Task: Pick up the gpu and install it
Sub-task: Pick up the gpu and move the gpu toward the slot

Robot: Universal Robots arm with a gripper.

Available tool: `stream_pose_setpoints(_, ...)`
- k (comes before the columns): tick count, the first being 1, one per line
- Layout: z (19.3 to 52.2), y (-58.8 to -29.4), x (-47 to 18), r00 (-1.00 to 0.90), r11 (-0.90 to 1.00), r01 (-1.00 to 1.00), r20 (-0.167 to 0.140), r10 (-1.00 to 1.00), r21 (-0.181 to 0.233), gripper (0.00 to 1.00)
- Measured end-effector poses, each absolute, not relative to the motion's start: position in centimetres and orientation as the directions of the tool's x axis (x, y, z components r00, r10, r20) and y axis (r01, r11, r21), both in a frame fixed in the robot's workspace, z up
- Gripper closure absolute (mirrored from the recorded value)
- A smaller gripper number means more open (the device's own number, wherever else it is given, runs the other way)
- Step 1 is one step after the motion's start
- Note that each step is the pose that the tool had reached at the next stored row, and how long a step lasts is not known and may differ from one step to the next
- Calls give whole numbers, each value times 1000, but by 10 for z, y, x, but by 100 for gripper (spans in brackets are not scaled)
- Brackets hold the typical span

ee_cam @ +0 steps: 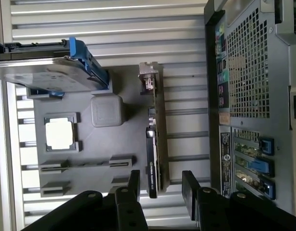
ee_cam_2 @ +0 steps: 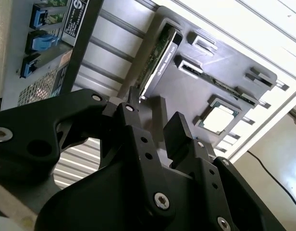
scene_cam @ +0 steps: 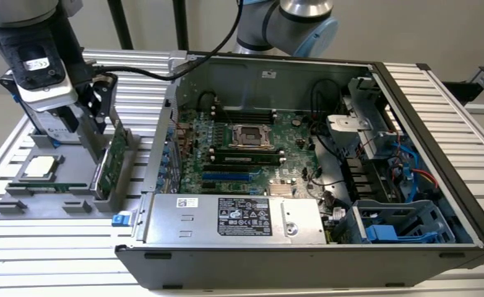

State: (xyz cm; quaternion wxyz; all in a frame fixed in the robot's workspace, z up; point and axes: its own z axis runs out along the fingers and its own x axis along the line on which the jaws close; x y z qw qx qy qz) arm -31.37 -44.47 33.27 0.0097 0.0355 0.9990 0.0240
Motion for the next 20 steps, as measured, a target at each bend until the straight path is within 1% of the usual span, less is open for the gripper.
stream_pose_setpoints(20, 324, -445, -314, -997, 996, 70, -18, 71, 49, 0)
